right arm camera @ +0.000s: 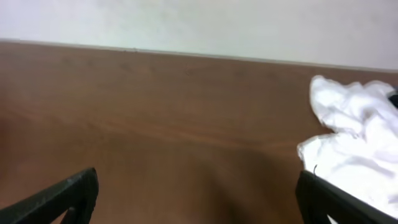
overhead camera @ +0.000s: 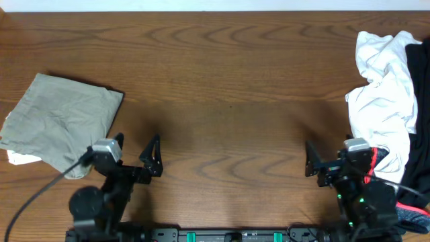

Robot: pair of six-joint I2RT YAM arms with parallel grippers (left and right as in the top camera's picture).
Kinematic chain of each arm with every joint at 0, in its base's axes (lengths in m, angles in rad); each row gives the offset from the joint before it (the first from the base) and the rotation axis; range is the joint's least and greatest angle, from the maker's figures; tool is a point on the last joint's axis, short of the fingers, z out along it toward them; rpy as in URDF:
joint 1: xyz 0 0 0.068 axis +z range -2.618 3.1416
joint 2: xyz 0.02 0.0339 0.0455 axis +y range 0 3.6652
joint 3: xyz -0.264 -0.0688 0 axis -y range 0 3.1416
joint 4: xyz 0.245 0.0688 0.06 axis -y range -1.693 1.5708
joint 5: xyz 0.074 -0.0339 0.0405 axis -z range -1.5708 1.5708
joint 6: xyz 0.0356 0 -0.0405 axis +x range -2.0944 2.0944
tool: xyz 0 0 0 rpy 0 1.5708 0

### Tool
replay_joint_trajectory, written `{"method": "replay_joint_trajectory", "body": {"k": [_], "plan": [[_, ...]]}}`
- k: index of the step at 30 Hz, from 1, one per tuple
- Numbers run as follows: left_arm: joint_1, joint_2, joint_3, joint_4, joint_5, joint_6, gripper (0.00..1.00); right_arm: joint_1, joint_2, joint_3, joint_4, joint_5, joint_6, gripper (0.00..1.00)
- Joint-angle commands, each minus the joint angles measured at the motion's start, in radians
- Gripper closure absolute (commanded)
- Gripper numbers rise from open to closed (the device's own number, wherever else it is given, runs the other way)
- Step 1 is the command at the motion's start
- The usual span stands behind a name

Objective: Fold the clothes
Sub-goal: 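Reach the right gripper into the right clothes pile and grasp the black shirt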

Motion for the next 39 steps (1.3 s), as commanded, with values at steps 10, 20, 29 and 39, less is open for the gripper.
{"method": "replay_joint_trajectory", "body": {"k": [10, 20, 29, 39], "plan": [[0.005, 0.484, 0.419, -0.532, 0.095, 0.085, 0.02, -0.023, 0.557, 0.446, -0.431, 0.041, 0.016, 0.01], [0.005, 0.597, 0.434, -0.63, 0.096, 0.099, 0.02, -0.062, 0.686, 0.47, -0.446, 0.13, 0.208, 0.01], [0.005, 0.568, 0.435, -0.682, 0.134, 0.072, 0.02, -0.496, 0.659, 0.505, -0.386, 0.138, 0.27, 0.01], [0.005, 0.568, 0.435, -0.686, 0.152, 0.147, 0.01, -0.926, 0.8, 0.507, -0.378, 0.035, 0.249, 0.04]]}}
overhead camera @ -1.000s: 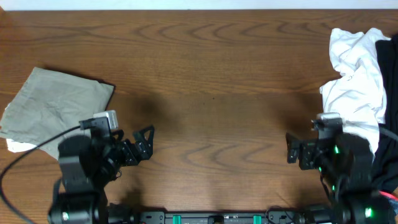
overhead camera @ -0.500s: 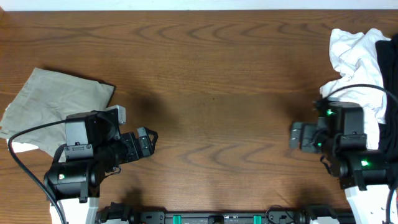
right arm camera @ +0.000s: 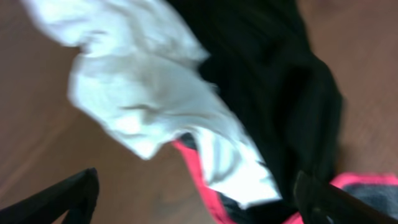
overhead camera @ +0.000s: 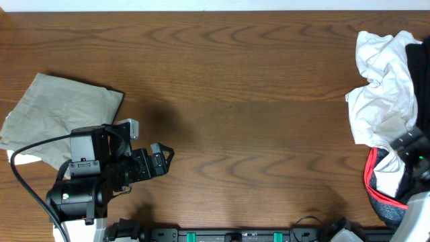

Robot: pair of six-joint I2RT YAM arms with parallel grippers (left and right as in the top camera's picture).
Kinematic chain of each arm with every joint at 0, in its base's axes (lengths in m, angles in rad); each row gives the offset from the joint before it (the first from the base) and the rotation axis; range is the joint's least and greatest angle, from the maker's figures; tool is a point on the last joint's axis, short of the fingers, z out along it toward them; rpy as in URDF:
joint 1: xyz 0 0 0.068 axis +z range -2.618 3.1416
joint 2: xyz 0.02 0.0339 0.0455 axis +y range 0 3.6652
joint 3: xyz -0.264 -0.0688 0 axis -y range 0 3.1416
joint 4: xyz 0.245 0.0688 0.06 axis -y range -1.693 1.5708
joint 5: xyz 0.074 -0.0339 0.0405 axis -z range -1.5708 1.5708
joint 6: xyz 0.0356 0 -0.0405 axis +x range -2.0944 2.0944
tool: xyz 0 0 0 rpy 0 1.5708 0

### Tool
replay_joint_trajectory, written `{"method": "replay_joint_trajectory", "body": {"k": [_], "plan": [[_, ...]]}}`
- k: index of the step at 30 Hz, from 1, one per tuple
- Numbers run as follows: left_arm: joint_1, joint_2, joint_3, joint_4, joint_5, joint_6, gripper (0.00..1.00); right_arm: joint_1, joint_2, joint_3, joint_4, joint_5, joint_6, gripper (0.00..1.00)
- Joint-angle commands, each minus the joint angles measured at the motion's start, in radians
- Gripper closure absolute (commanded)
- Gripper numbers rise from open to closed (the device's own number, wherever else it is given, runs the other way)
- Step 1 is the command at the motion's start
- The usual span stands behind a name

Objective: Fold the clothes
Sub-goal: 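Reach the right gripper into the right clothes pile and grasp the black shirt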

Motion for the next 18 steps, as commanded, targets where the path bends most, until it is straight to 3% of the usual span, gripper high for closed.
{"method": "replay_joint_trajectory", "body": {"k": [1, 11, 18], "plan": [[0.005, -0.005, 0.019, -0.006, 0.019, 0.047, 0.01, -0.096, 0.066, 0.014, -0.016, -0.028, 0.023, 0.04], [0.005, -0.005, 0.019, -0.006, 0.019, 0.074, 0.0, -0.248, 0.253, 0.014, 0.073, 0.003, 0.081, 0.1], [0.005, -0.004, 0.019, -0.005, 0.019, 0.074, 0.0, -0.262, 0.381, 0.013, 0.139, 0.003, 0.085, 0.21]]}}
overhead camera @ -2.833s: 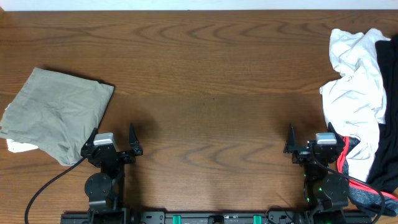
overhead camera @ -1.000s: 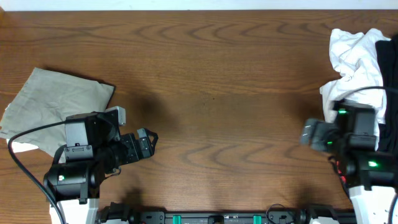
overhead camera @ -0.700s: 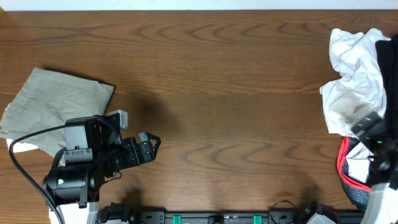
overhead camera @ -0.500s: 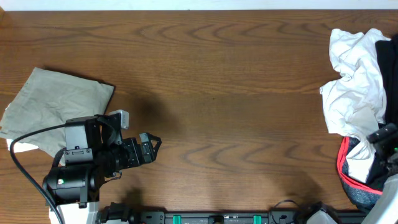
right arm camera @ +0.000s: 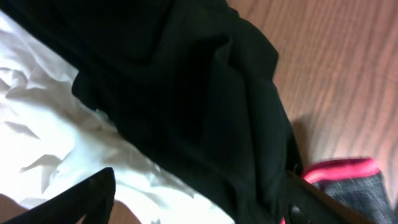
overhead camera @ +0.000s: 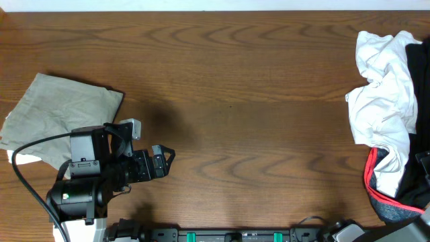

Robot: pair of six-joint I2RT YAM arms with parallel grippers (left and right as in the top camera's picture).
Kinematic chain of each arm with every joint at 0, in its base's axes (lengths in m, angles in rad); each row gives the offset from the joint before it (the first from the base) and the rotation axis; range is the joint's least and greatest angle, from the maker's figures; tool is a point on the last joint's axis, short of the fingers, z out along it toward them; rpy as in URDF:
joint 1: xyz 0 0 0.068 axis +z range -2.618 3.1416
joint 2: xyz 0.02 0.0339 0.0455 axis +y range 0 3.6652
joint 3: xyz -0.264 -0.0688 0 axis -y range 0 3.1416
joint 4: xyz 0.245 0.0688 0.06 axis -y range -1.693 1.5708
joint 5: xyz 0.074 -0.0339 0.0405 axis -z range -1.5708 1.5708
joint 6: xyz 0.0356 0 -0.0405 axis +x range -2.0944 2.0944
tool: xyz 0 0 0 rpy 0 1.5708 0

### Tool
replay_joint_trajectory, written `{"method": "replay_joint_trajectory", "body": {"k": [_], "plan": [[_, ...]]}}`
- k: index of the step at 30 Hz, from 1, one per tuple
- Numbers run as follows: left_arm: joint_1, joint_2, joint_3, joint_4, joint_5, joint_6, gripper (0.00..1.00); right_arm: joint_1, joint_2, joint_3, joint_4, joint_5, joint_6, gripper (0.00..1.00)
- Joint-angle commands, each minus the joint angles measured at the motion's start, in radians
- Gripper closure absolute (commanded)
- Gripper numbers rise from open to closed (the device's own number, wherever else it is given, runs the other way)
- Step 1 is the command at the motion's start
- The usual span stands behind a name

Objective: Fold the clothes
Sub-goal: 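Reach the right gripper into the right clothes pile and grasp the black shirt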

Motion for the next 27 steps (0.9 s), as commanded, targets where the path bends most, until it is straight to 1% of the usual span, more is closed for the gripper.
{"method": "replay_joint_trajectory", "body": {"k": [1, 5, 8, 10, 11, 13, 14, 15, 17, 20, 24, 27], "plan": [[0.005, -0.004, 0.019, -0.005, 0.01, 0.018, 0.0, -0.007, 0.066, 0.013, 0.013, 0.019, 0.015, 0.22], [0.005, -0.004, 0.019, -0.001, 0.01, 0.018, 0.0, -0.007, 0.138, 0.013, 0.031, 0.033, 0.015, 0.27], [0.005, -0.004, 0.019, -0.001, 0.01, 0.018, 0.0, -0.007, 0.173, 0.013, 0.035, 0.034, 0.015, 0.43], [0.005, -0.003, 0.019, 0.002, 0.01, 0.018, 0.0, -0.007, 0.192, 0.013, 0.038, 0.038, 0.015, 0.5], [0.005, -0.003, 0.019, 0.003, 0.009, 0.018, 0.0, -0.007, 0.199, 0.013, 0.038, 0.041, 0.015, 0.57], [0.005, -0.003, 0.019, 0.006, 0.009, 0.018, 0.0, -0.007, 0.206, 0.013, 0.037, 0.04, 0.015, 0.78], [0.005, -0.003, 0.019, 0.007, 0.009, 0.018, 0.0, -0.007, 0.205, 0.014, 0.038, 0.04, 0.015, 0.95], [0.005, -0.003, 0.019, 0.007, 0.01, 0.018, 0.0, -0.007, 0.203, 0.014, 0.039, 0.039, 0.015, 0.99], [0.005, -0.003, 0.019, 0.008, 0.009, 0.018, 0.0, -0.007, 0.195, 0.014, 0.037, 0.024, 0.015, 0.99], [0.005, -0.003, 0.019, 0.011, 0.009, 0.018, 0.0, -0.007, 0.154, 0.031, 0.027, -0.061, 0.013, 0.99], [0.005, -0.003, 0.019, 0.018, 0.009, 0.018, 0.0, -0.003, 0.061, 0.119, -0.002, -0.241, -0.018, 0.99], [0.005, -0.003, 0.019, 0.027, 0.009, 0.018, 0.0, 0.023, -0.023, 0.224, -0.012, -0.435, -0.027, 0.99]]}}
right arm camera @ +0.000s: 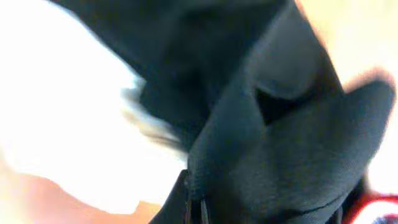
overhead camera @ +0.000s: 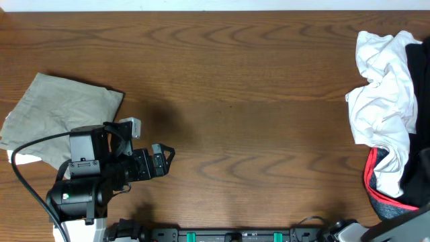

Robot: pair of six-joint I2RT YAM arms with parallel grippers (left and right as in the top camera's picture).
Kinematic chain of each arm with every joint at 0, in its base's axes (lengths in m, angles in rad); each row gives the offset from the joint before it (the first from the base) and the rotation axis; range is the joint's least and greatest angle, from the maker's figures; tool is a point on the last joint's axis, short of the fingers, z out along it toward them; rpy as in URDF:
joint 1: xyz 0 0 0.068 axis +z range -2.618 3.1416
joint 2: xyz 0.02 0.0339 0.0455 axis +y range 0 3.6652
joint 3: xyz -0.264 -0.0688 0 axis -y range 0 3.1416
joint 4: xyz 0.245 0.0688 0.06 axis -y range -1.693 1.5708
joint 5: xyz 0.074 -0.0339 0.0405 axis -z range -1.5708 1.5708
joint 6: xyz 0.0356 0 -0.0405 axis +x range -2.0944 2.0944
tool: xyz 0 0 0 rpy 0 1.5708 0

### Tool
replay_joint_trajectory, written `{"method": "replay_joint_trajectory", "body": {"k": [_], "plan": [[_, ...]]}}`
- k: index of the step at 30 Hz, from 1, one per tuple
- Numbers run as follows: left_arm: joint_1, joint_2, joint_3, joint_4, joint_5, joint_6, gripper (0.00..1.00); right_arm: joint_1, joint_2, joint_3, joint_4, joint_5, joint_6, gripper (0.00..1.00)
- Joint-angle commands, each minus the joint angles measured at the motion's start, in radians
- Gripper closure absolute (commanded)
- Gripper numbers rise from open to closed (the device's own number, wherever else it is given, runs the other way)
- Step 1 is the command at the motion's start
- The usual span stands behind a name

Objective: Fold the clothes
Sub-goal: 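Reach the right gripper into the right clothes pile and grasp the black shirt, then pull the black shirt out and drop it at table center with right gripper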

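Observation:
A pile of clothes lies at the table's right edge: a crumpled white garment [overhead camera: 381, 101], a black garment [overhead camera: 420, 64] and a grey garment with red trim [overhead camera: 384, 200]. In the right wrist view the black garment [right arm camera: 280, 143] fills the frame, with the white garment [right arm camera: 68, 93] beside it. My right gripper [right arm camera: 194, 208] is pressed into the black cloth, its jaws together on a fold. A folded khaki garment [overhead camera: 60, 117] lies at the far left. My left gripper [overhead camera: 160, 158] hovers just right of it, holding nothing.
The brown wooden table [overhead camera: 235, 101] stretches bare between the khaki garment and the pile. The pile runs off the right edge of the overhead view. A black cable [overhead camera: 27, 158] loops by the left arm.
My right gripper was open just above the black garment. Now its jaws are together on a fold of that garment. The left arm has not moved.
Both arms rested at the front edge, grippers open, the right one facing across the table. Then the left arm stood raised beside the khaki garment and the right gripper hung open over the pile. It came closer to the black garment, and now grips it.

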Motion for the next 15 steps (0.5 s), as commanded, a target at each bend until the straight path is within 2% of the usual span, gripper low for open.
{"method": "replay_joint_trajectory", "body": {"k": [1, 4, 7, 15], "plan": [[0.005, -0.004, 0.019, 0.008, 0.009, 0.018, 0.0, 0.039, -0.127, 0.156, 0.001, -0.315, -0.026, 0.99], [0.005, -0.004, 0.019, 0.019, 0.009, 0.018, 0.0, 0.13, -0.194, 0.266, 0.0, -0.475, -0.027, 0.99], [0.005, -0.004, 0.019, 0.03, 0.009, 0.018, 0.0, 0.292, -0.24, 0.362, 0.022, -0.568, -0.077, 0.99], [0.005, -0.004, 0.019, 0.031, 0.009, 0.018, 0.01, 0.924, -0.232, 0.435, 0.061, -0.552, -0.275, 0.99]]}}
